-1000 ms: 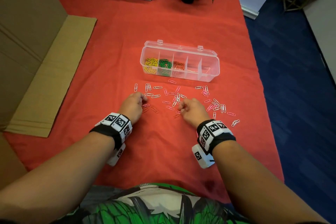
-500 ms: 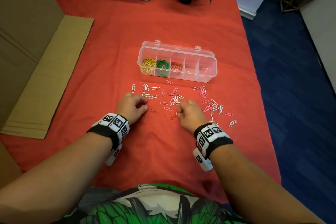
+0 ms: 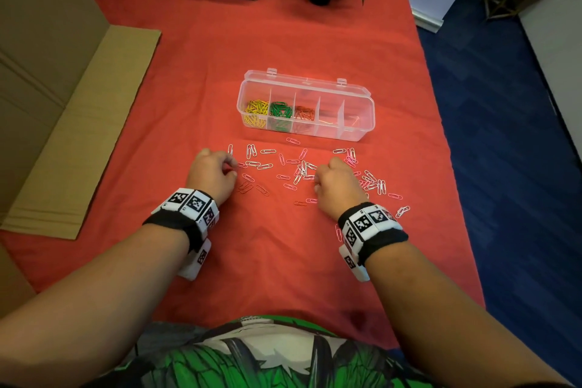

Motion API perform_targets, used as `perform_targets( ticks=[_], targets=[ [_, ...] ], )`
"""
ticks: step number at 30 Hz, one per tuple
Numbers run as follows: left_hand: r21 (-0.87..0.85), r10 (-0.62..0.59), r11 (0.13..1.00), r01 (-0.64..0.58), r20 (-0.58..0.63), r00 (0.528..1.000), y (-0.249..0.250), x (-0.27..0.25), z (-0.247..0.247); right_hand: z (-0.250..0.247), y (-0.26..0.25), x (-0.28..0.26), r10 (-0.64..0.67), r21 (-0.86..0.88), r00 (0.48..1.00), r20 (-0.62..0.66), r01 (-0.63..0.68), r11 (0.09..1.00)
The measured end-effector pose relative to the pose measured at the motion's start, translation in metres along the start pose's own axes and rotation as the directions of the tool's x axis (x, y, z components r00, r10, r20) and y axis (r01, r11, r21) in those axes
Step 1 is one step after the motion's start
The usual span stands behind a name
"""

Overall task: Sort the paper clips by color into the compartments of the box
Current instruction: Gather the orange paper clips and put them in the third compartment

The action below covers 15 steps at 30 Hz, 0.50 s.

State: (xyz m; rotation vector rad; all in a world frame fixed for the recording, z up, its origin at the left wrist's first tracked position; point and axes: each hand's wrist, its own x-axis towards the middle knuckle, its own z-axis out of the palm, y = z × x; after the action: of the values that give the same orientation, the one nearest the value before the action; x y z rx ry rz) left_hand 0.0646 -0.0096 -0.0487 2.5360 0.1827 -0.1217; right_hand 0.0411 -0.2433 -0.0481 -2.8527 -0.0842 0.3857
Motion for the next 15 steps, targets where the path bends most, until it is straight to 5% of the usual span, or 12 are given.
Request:
perform_targets(
  ticks=[5,15],
  targets=[
    [0.131,0.027,0.99,-0.045,0.136,0.99,0.002,-0.016,0.009,0.002,-0.007,0.001,-0.072,-0.195,0.997,-0.028,0.065,0.979],
    [0.126,0.072,0.987,-0.103,0.224,0.972,-0.006,-0.028,0.02,0.001,-0.011,0.0,-0.055,-0.264,0.996,0.073,0.072,0.962]
  ],
)
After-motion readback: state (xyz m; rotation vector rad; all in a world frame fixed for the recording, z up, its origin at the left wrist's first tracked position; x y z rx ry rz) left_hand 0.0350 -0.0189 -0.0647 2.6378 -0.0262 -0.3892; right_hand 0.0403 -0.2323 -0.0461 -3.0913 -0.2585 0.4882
